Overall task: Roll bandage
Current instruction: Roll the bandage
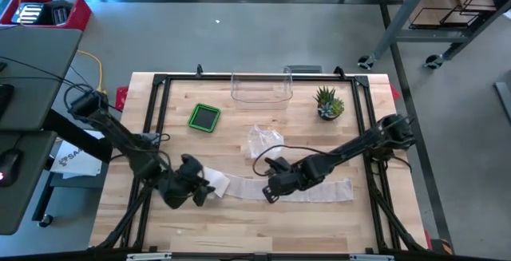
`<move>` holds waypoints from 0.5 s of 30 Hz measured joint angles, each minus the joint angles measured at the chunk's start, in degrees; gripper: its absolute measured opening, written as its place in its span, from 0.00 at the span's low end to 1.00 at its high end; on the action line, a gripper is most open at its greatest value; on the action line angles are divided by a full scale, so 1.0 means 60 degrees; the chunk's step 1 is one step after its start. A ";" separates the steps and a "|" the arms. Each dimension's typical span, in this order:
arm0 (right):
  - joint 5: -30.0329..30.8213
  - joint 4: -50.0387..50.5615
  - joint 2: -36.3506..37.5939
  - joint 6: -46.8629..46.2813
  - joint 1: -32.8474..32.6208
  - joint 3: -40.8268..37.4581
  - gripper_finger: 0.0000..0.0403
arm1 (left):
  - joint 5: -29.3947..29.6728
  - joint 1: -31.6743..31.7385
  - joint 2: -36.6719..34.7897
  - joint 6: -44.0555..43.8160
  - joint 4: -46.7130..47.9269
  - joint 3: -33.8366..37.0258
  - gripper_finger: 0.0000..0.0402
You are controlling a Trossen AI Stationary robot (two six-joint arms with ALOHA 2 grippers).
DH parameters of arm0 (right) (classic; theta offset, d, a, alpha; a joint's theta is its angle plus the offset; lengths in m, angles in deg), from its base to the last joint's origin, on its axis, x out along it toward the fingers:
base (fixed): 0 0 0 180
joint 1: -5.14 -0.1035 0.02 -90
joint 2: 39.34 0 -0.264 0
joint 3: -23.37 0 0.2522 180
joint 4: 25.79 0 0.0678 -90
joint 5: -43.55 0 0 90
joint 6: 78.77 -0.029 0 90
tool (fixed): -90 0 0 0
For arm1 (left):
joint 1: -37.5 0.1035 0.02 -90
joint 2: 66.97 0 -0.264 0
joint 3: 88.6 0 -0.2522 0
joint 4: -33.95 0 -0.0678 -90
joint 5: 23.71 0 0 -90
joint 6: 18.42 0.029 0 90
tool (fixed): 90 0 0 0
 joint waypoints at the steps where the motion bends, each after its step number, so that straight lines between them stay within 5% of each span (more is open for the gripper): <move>1: -0.0083 -0.0235 -0.0013 -0.0009 0.0000 -0.0177 0.04 | -0.0177 0.0209 0.0099 0.0282 -0.0208 -0.0002 0.49; 8: -0.0092 0.0098 0.0222 -0.1900 -0.0243 -0.1301 0.00 | -0.0581 0.1583 0.0644 0.1925 -0.0893 -0.0434 0.49; 12: -0.1072 -0.1755 0.0246 -0.2058 -0.0439 -0.2101 0.00 | -0.1071 0.2448 0.1499 0.3269 -0.0952 -0.1054 0.49; 15: -0.0387 -0.2710 0.0249 -0.2858 -0.0556 -0.2476 0.00 | -0.1491 0.2852 0.2252 0.3966 -0.1370 -0.1591 0.49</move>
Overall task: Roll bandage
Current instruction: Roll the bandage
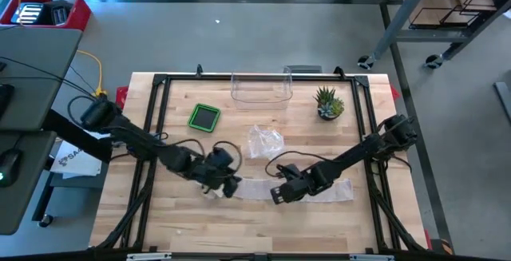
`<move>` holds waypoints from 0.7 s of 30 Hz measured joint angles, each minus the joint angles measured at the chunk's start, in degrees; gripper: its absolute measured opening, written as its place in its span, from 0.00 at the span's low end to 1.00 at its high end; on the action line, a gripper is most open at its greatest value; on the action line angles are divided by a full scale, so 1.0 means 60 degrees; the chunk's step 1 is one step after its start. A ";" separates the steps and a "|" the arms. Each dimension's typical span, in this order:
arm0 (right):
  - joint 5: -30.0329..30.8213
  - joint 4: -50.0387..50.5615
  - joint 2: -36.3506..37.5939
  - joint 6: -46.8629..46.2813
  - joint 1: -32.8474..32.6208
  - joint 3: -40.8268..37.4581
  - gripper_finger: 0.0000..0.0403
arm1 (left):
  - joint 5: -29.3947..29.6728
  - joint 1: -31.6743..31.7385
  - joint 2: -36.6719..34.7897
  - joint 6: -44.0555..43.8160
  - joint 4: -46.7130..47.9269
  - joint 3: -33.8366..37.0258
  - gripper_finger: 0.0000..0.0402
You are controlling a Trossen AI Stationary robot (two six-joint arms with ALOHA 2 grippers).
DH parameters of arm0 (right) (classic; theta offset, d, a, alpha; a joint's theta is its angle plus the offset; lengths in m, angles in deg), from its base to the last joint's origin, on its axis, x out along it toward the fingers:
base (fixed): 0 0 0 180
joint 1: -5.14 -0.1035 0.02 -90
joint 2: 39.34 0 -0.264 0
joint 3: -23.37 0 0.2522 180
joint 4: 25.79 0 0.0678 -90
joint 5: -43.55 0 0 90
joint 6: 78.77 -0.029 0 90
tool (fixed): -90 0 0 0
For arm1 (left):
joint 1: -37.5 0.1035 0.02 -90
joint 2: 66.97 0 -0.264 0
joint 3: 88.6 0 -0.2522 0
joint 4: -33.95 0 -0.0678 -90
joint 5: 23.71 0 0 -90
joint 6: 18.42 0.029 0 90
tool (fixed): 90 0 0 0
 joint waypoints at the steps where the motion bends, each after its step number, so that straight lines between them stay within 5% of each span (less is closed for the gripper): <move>1: 0.0286 -0.0031 0.0000 -0.0139 -0.0012 -0.0007 0.00 | -0.0065 0.0083 0.0226 0.0096 -0.0010 -0.0144 0.49; 7: 0.0675 0.0041 0.0007 0.0109 0.0064 -0.0056 0.00 | -0.0252 0.0265 0.1076 -0.0168 -0.0572 -0.0372 0.49; 15: -0.1039 0.0217 0.0090 -0.0103 -0.0208 -0.1170 0.00 | -0.0659 0.0299 0.1290 -0.0577 -0.0661 -0.0369 0.49; 21: -0.2096 0.2635 0.0536 -0.0020 -0.0793 -0.1227 0.00 | -0.0666 0.0313 0.1141 -0.0552 -0.0581 -0.0369 0.49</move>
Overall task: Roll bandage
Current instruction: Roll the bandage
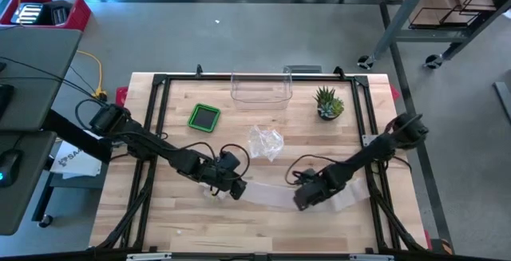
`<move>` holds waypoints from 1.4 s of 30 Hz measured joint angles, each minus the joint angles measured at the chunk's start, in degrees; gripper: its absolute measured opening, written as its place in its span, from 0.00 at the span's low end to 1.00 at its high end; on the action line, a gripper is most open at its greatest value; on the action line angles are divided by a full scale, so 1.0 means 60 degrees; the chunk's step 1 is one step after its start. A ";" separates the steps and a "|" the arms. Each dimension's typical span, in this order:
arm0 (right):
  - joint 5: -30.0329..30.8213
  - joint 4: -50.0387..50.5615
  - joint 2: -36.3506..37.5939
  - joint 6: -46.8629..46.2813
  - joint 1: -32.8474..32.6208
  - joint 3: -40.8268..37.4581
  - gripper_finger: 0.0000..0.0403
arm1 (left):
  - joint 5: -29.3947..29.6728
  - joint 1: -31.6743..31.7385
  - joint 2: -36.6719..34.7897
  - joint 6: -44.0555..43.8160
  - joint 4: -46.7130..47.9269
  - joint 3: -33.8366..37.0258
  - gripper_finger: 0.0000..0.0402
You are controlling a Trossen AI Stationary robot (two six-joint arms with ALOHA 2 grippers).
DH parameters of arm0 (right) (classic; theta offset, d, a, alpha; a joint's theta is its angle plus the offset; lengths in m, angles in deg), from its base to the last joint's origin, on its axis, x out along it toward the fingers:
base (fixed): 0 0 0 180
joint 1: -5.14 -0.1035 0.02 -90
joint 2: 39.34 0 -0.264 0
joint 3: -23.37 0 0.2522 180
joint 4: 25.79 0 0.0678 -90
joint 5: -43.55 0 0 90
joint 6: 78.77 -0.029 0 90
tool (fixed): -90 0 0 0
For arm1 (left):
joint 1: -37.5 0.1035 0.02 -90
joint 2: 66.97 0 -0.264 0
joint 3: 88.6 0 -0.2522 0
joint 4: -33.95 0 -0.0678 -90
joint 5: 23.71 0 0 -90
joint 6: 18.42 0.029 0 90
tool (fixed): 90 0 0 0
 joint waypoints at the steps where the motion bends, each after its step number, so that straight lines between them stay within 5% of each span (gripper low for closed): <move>1: -0.0062 0.0488 0.0149 -0.0005 -0.0049 -0.0031 0.00 | -0.0087 0.0000 0.0000 -0.0001 0.0035 0.0004 0.49; 6: 0.0280 0.2227 0.1015 -0.0219 -0.0130 -0.0151 0.00 | -0.0600 -0.0080 -0.0041 0.0764 0.0093 0.0000 0.49; 11: 0.1243 0.1533 0.1735 -0.0941 0.0099 -0.0100 0.00 | -0.1028 0.0049 -0.0028 0.0806 -0.0120 0.0007 0.49; 17: 0.2339 -0.1547 0.1463 -0.1411 0.0488 -0.0098 0.00 | -0.1301 0.0158 0.0420 0.1356 -0.0668 -0.0272 0.49; 21: 0.2727 -0.4405 0.0713 -0.0946 0.0711 -0.0069 0.00 | -0.1583 0.0083 0.0761 0.1992 0.0394 -0.0782 0.49; 26: 0.3209 -0.5983 0.0203 0.0038 0.0800 0.0018 0.00 | -0.1445 -0.0580 0.0546 0.2166 0.1903 -0.0982 0.49; 32: 0.3086 -0.5737 0.0165 0.0827 0.1225 0.0312 0.00 | 0.0028 -0.1567 0.0221 0.0537 0.3420 -0.0980 0.49; 38: 0.2257 -0.5873 -0.0640 0.1522 0.1735 0.0805 0.00 | 0.0064 -0.1243 0.0283 0.0823 0.0977 -0.0991 0.49; 42: 0.1906 -0.5927 -0.0932 0.1741 0.1717 0.0944 0.00 | -0.0308 -0.0628 0.0683 0.1053 0.0723 -0.0987 0.49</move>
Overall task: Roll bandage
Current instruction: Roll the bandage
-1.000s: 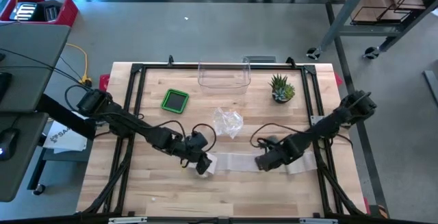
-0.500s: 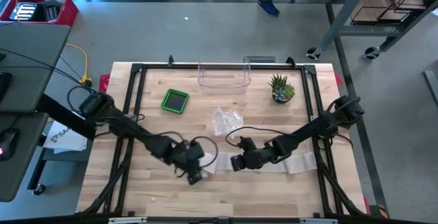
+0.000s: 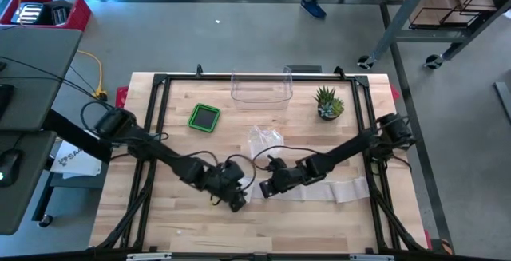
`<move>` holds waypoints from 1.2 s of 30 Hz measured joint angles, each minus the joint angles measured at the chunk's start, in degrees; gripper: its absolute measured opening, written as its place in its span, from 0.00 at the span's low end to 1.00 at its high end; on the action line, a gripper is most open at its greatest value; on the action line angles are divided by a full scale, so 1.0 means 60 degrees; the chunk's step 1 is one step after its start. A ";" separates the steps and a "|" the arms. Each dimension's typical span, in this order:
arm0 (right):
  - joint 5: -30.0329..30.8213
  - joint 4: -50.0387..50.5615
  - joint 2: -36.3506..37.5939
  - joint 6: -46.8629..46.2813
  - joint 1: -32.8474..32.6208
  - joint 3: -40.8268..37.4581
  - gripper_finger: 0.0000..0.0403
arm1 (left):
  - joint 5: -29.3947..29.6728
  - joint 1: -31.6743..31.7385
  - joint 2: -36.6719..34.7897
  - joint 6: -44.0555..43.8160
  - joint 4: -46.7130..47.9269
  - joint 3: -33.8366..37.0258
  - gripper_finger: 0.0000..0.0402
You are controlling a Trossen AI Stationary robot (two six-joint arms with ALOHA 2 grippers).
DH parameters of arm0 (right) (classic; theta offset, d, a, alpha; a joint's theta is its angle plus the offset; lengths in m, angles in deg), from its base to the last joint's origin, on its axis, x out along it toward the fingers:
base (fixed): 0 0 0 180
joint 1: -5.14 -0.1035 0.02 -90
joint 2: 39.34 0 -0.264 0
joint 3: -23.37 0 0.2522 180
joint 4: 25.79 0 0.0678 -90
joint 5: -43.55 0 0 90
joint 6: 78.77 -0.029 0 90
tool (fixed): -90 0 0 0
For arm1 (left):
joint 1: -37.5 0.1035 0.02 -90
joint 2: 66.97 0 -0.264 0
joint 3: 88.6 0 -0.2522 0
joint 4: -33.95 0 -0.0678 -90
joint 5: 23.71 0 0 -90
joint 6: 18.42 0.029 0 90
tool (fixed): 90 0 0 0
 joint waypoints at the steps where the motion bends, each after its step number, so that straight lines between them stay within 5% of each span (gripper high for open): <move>1: -0.0077 0.0026 -0.0040 -0.0007 -0.0007 0.0000 0.00 | -0.0147 0.0132 0.0129 0.0011 -0.0032 0.0000 0.49; 7: -0.0163 0.0326 -0.0133 -0.0057 -0.0018 -0.0004 0.00 | -0.1068 0.0595 0.0951 0.0518 -0.1113 -0.0053 0.49; 16: 0.0086 0.0378 -0.0425 -0.0625 0.0006 -0.0004 0.00 | -0.0990 0.0748 0.2366 0.0496 -0.0937 -0.0929 0.49; 36: 0.0335 0.0724 -0.0708 -0.1144 -0.0278 0.0018 0.00 | 0.0073 0.0930 0.2150 0.0493 0.3197 -0.1636 0.49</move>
